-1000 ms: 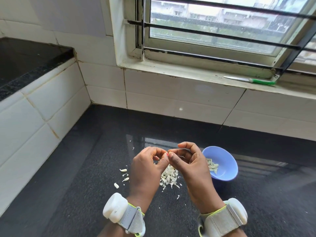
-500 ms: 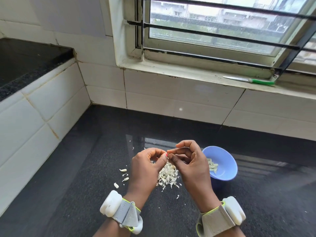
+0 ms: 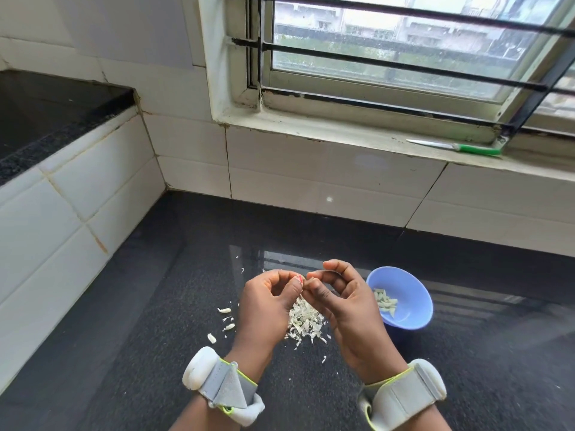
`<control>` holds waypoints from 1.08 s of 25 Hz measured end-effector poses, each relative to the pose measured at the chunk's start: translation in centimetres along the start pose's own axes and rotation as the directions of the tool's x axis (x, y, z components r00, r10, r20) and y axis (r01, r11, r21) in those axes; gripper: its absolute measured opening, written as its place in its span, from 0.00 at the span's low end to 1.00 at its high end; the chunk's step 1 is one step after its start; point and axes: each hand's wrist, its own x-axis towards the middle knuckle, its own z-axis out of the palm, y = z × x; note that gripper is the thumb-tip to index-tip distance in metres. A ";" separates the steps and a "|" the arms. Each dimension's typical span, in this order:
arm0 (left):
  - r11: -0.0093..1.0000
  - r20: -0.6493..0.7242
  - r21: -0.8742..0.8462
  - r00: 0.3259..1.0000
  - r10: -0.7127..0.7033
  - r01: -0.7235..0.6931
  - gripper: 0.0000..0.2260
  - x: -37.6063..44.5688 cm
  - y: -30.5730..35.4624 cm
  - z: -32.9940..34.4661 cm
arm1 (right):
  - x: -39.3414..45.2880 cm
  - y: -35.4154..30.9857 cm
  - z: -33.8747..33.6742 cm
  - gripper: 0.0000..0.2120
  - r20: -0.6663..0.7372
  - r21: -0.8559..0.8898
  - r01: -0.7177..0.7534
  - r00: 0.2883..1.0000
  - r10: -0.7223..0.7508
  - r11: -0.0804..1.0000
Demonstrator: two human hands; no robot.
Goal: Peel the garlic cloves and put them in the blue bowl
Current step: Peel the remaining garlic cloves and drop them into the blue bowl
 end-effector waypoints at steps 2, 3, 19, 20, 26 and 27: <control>0.994 0.018 -0.105 0.999 -0.040 0.042 0.04 -0.1 0.2 0.2 | 0.1 0.0 -0.1 0.17 -0.003 0.083 -0.053 0.999 0.053 0.995; 0.987 0.025 -0.147 0.998 -0.066 0.069 0.05 -0.1 0.3 0.3 | 0.1 -0.1 -0.1 0.17 -0.002 0.114 -0.077 0.997 0.078 0.991; 0.767 0.123 0.629 0.990 0.063 -0.127 0.14 -0.8 -4.5 -0.7 | 3.4 -3.5 -12.9 0.09 -0.341 -0.905 -0.197 0.866 -0.366 0.376; 0.762 0.116 0.638 0.992 0.052 -0.114 0.14 -0.8 -4.8 -0.5 | 3.8 -3.2 -13.2 0.09 -0.303 -0.929 -0.195 0.889 -0.343 0.316; 0.855 0.136 0.519 0.985 -0.108 0.022 0.07 -1.1 -5.2 -0.4 | 3.6 -2.9 -11.4 0.06 -0.312 -0.948 -0.308 0.857 -0.409 0.078; 0.877 0.138 0.478 0.980 -0.140 0.058 0.06 -1.2 -5.0 -0.3 | 3.2 -2.8 -10.0 0.06 -0.219 -0.976 -0.193 0.861 -0.460 0.102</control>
